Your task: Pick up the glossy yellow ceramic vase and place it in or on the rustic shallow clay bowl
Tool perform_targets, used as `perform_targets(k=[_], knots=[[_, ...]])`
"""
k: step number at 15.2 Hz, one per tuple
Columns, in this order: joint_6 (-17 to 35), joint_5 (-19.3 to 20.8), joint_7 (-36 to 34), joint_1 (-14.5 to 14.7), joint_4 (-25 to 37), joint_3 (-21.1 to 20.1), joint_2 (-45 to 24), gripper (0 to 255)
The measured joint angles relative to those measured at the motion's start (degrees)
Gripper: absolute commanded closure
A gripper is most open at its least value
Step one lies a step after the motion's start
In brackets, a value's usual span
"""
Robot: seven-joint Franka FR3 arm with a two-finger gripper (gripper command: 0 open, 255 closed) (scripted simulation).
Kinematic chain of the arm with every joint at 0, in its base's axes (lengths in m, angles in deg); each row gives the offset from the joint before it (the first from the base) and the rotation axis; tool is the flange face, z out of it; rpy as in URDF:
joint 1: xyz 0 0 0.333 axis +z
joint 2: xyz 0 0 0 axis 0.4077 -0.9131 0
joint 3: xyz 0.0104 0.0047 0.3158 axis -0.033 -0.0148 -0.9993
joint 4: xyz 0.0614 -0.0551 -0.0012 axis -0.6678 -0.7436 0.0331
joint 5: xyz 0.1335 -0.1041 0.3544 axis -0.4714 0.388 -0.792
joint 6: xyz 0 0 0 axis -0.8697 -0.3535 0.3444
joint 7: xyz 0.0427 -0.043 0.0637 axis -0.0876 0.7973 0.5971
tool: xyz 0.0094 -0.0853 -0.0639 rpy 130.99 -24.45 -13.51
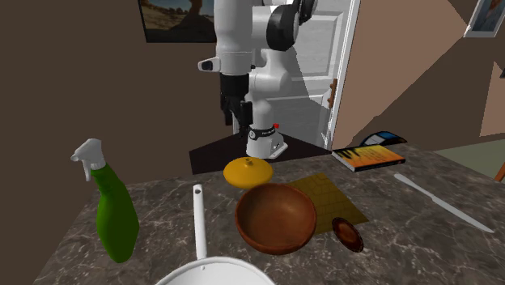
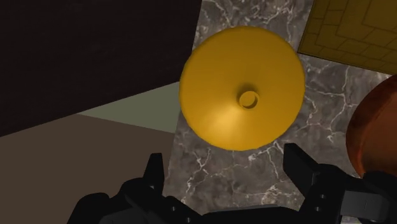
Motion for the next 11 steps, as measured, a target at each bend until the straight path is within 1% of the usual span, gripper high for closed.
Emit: perform_targets(k=[4,8,11], knots=[[6.71,-2.69,-4.89,1.3,-0.38,-4.83,-6.12,0],[10.72,-3.45,-5.97,1.51,-1.7,-6.37,-8.73,0],[14.32,-3.5,-5.99,1.13,-2.95,-7.08,-11.13,0]])
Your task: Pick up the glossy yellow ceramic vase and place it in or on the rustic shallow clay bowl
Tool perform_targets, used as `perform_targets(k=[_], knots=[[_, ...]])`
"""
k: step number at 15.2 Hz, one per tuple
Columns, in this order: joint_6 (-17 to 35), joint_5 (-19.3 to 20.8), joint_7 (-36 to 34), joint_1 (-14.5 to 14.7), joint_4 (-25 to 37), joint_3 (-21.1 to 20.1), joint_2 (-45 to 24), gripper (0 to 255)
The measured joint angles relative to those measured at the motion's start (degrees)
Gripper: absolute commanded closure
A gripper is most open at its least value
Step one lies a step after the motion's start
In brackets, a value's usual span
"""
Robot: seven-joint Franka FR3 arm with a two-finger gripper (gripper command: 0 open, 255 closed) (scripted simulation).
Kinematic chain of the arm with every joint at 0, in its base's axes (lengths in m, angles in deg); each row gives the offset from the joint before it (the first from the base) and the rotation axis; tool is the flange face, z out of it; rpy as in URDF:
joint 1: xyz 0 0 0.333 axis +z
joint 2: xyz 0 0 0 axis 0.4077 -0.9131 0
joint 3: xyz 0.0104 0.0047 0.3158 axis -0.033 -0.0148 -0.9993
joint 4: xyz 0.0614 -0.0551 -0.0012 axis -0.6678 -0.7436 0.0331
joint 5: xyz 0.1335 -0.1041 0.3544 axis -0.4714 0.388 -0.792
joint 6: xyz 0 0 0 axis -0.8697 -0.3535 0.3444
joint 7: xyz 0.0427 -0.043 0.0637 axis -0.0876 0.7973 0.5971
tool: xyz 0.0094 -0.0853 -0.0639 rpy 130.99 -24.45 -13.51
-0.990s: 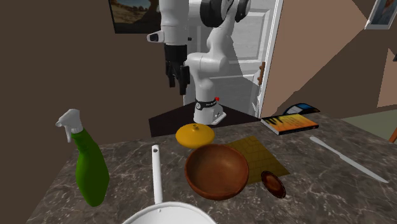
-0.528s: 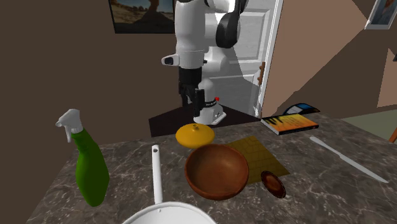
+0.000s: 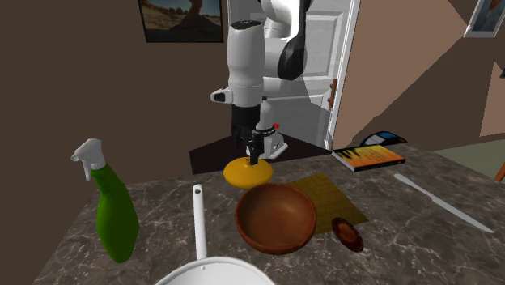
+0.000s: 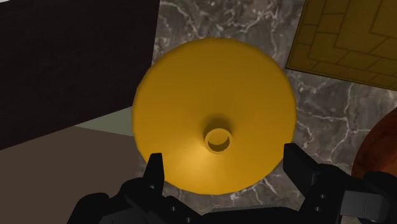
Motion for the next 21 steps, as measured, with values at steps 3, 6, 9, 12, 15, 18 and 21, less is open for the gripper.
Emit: perform_targets(k=[3,6,9,12,15,18,21], knots=[[1.37,-0.02,-0.04,-0.12,-0.46,-0.27,-0.88,0],[1.56,-0.03,-0.07,-0.13,-0.51,-0.33,-1.0,0],[1.57,-0.03,-0.07,-0.13,-0.51,-0.33,-1.01,255],[1.53,0.01,-0.07,-0.16,-0.47,-0.29,-0.95,255],[1.49,0.02,-0.06,-0.16,-0.45,-0.28,-0.92,255],[1.52,0.0,-0.06,-0.15,-0.45,-0.28,-0.93,255],[-0.7,-0.01,0.14,0.08,0.11,0.27,0.68,255]])
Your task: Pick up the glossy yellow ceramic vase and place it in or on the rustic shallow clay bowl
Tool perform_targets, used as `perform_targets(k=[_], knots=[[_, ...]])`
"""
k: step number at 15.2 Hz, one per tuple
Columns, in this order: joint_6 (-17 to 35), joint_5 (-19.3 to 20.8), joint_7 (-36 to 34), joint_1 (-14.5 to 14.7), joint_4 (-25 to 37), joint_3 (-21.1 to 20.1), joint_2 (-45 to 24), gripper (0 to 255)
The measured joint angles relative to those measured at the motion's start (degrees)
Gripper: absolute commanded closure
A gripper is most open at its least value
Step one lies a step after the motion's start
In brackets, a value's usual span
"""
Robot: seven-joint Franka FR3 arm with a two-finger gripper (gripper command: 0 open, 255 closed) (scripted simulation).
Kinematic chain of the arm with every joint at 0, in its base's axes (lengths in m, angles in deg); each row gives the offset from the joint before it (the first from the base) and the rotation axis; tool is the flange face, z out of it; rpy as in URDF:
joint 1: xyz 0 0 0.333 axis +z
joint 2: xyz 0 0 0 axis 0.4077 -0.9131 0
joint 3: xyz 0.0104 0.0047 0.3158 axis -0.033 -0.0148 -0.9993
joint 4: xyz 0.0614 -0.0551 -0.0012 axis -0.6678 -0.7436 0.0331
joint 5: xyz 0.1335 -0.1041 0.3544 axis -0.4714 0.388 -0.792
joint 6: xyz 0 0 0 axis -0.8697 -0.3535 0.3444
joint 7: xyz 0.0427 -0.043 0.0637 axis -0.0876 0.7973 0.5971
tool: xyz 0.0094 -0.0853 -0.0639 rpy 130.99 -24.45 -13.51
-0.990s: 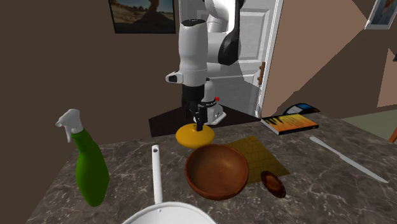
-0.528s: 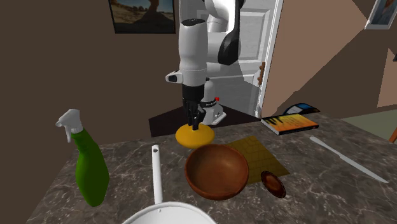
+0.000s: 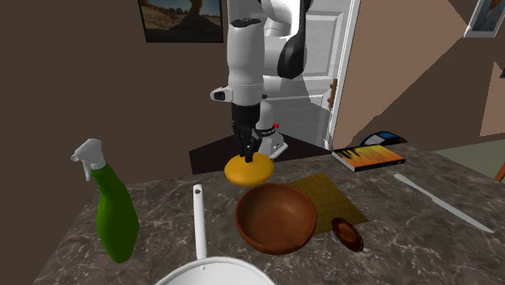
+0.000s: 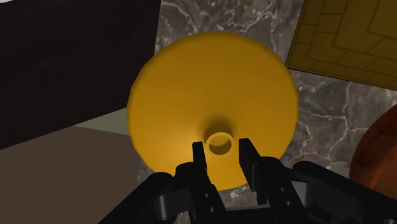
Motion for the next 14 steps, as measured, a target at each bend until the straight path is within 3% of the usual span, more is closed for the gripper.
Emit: perform_targets(k=[14], knots=[[-13.82,1.32,0.42,0.26,6.6,3.12,7.29,255]])
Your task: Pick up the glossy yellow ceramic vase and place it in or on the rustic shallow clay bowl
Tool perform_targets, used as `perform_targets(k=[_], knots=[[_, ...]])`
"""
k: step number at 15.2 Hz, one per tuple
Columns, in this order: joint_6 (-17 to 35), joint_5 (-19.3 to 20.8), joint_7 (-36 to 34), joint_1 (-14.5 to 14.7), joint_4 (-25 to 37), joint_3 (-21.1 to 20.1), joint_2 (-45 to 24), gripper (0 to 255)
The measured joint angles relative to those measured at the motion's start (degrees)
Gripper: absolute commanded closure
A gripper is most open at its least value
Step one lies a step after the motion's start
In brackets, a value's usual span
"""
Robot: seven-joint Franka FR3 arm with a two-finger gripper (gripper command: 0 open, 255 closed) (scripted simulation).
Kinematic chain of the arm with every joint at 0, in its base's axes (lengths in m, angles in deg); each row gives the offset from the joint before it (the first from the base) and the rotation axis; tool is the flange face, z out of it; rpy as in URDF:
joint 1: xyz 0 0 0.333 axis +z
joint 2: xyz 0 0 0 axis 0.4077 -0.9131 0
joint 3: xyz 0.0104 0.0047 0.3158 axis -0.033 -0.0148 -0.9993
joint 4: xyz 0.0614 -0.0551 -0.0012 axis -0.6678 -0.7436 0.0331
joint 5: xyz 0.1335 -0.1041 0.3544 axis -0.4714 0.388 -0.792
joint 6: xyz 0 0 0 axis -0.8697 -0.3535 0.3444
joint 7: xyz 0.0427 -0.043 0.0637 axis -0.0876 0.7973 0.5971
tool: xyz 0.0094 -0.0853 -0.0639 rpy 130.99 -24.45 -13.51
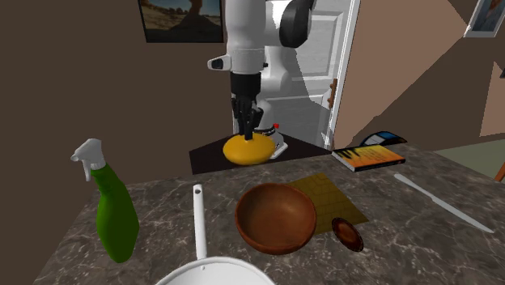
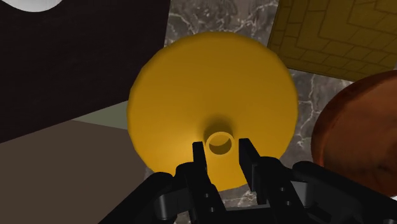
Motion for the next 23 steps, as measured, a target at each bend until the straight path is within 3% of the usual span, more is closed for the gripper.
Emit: perform_targets(k=[12,18,23], knots=[[-10.15,1.47,0.04,-0.35,7.2,2.18,2.98,255],[-10.15,2.27,-5.25,-1.67,17.81,-2.64,-7.14,255],[-10.53,5.23,-11.4,-3.22,29.21,-7.71,-18.1,255]])
